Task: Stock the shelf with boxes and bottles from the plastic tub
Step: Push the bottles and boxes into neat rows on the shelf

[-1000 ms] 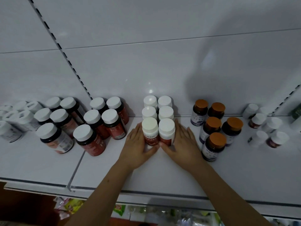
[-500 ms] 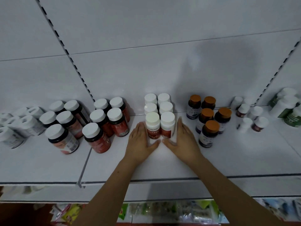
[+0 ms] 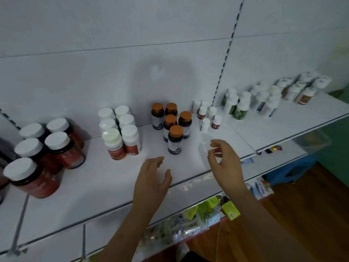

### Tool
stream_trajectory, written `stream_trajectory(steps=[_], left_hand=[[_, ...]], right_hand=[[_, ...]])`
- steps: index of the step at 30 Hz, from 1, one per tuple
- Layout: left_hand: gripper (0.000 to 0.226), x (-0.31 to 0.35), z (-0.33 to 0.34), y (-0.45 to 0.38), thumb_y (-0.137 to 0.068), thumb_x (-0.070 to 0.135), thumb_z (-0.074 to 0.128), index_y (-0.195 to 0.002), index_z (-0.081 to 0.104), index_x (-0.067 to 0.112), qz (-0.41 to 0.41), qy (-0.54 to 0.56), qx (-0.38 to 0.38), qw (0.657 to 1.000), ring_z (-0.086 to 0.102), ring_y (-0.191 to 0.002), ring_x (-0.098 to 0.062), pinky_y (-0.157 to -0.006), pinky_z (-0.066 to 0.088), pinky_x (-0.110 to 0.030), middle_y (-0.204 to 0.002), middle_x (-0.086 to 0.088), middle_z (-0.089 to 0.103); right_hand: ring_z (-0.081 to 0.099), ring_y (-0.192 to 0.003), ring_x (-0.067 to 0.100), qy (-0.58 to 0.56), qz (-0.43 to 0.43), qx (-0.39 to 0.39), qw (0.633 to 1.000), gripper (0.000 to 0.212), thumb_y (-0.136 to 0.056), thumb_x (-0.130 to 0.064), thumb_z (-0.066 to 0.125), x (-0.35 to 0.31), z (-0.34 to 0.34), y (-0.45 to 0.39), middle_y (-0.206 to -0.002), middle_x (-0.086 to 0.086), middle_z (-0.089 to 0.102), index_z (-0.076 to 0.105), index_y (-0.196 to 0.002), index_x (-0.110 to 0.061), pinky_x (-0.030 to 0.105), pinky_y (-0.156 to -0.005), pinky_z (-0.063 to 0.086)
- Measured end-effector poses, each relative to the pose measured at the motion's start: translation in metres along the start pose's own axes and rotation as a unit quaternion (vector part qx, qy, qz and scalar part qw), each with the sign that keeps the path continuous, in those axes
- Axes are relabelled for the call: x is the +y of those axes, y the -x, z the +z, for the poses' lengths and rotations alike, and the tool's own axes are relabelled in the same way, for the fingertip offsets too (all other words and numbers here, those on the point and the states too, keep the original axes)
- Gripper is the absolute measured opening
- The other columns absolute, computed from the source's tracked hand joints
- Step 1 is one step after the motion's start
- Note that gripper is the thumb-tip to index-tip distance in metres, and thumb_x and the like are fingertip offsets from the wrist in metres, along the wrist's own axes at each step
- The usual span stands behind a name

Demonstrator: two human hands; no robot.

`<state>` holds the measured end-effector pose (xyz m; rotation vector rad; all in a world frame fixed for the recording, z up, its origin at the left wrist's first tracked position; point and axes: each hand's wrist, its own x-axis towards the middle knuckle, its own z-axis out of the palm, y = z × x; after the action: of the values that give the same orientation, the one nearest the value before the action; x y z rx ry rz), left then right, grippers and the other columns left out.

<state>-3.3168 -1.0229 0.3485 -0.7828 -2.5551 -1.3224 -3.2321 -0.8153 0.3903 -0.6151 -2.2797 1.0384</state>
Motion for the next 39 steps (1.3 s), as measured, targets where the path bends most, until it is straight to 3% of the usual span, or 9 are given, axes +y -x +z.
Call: stream_trajectory(steps=[4, 8, 10, 14, 17, 22, 25, 30, 39], left_hand=[[0.075, 0.016, 0.028, -0.017, -0.088, 0.036, 0.069, -0.150, 0.034, 0.012, -0.058, 0.004, -0.033, 0.998, 0.039, -0.135, -0.017, -0.113, 0.034, -0.029, -0.146, -0.006, 0.043], [0.094, 0.021, 0.048, -0.045, -0.086, 0.044, 0.070, -0.155, 0.020, 0.006, -0.084, -0.068, -0.065, 0.992, 0.029, -0.146, -0.024, -0.117, 0.019, -0.027, -0.159, -0.011, 0.029], [0.094, 0.014, 0.055, -0.057, -0.085, 0.053, 0.066, -0.154, 0.024, 0.006, -0.091, -0.102, -0.071, 0.988, 0.035, -0.143, -0.028, -0.120, 0.027, -0.038, -0.156, -0.014, 0.034], [0.083, 0.001, 0.064, -0.072, -0.079, 0.059, 0.055, -0.147, 0.036, 0.015, -0.101, -0.138, -0.034, 0.985, 0.046, -0.134, -0.025, -0.101, 0.045, -0.048, -0.145, -0.006, 0.048], [0.084, 0.001, 0.067, -0.075, -0.080, 0.060, 0.052, -0.149, 0.035, 0.015, -0.090, -0.171, -0.023, 0.981, 0.041, -0.139, -0.024, -0.104, 0.043, -0.049, -0.150, -0.004, 0.043], [0.080, -0.006, 0.069, -0.081, -0.081, 0.055, 0.061, -0.147, 0.035, 0.020, -0.092, -0.155, -0.017, 0.983, 0.044, -0.136, -0.021, -0.104, 0.043, -0.045, -0.147, 0.000, 0.046], [0.078, -0.002, 0.067, -0.087, -0.079, 0.047, 0.069, -0.145, 0.034, 0.026, -0.094, -0.126, 0.004, 0.987, 0.050, -0.131, -0.015, -0.104, 0.045, -0.040, -0.144, 0.006, 0.050], [0.061, 0.001, 0.067, -0.096, -0.078, 0.040, 0.070, -0.131, 0.045, 0.024, -0.094, -0.110, 0.008, 0.990, 0.059, -0.107, -0.009, -0.089, 0.050, -0.034, -0.119, 0.012, 0.060], [0.061, -0.006, 0.071, -0.122, -0.077, 0.044, 0.070, -0.129, 0.041, 0.031, -0.105, -0.098, -0.002, 0.990, 0.057, -0.107, -0.006, -0.089, 0.050, -0.038, -0.116, 0.012, 0.058]], right_hand=[[0.057, -0.109, 0.011, -0.008, 0.012, -0.037, 0.999, 0.042, -0.098, -0.024, 0.057, 0.020, -0.008, -0.006, -0.128, -0.005, 0.056, 0.049, -0.139, -0.019, 0.030, -0.094, 0.047], [0.048, -0.127, 0.011, -0.007, -0.018, -0.102, 0.995, 0.056, -0.099, -0.022, 0.056, 0.027, 0.009, -0.042, -0.145, 0.001, 0.048, 0.035, -0.151, -0.013, 0.026, -0.104, 0.039], [0.041, -0.138, 0.014, -0.015, -0.022, -0.152, 0.988, 0.062, -0.100, -0.021, 0.055, 0.028, 0.022, -0.064, -0.154, 0.002, 0.039, 0.027, -0.154, -0.013, 0.030, -0.113, 0.034], [0.038, -0.139, 0.014, -0.035, -0.071, -0.224, 0.971, 0.065, -0.100, -0.018, 0.053, 0.029, 0.048, -0.100, -0.155, 0.001, 0.037, 0.022, -0.156, -0.017, 0.032, -0.116, 0.032], [0.053, -0.119, 0.012, -0.075, -0.113, -0.221, 0.966, 0.057, -0.095, -0.017, 0.055, 0.035, 0.063, -0.120, -0.131, -0.002, 0.056, 0.035, -0.148, -0.029, 0.036, -0.101, 0.047], [0.054, -0.102, 0.010, -0.070, -0.144, -0.211, 0.964, 0.058, -0.090, -0.031, 0.066, 0.046, 0.084, -0.131, -0.109, -0.005, 0.049, 0.043, -0.144, -0.029, 0.029, -0.091, 0.049], [0.057, -0.093, 0.008, -0.075, -0.152, -0.236, 0.957, 0.061, -0.088, -0.037, 0.068, 0.048, 0.092, -0.138, -0.107, -0.004, 0.050, 0.044, -0.143, -0.030, 0.023, -0.085, 0.049], [0.056, -0.098, 0.012, -0.068, -0.172, -0.258, 0.948, 0.059, -0.087, -0.043, 0.068, 0.049, 0.102, -0.150, -0.109, -0.001, 0.052, 0.045, -0.138, -0.025, 0.029, -0.085, 0.050], [0.056, -0.106, 0.020, 0.008, -0.207, -0.236, 0.950, 0.044, -0.092, -0.044, 0.060, 0.047, 0.117, -0.172, -0.116, 0.003, 0.059, 0.052, -0.128, -0.019, 0.035, -0.089, 0.048]])
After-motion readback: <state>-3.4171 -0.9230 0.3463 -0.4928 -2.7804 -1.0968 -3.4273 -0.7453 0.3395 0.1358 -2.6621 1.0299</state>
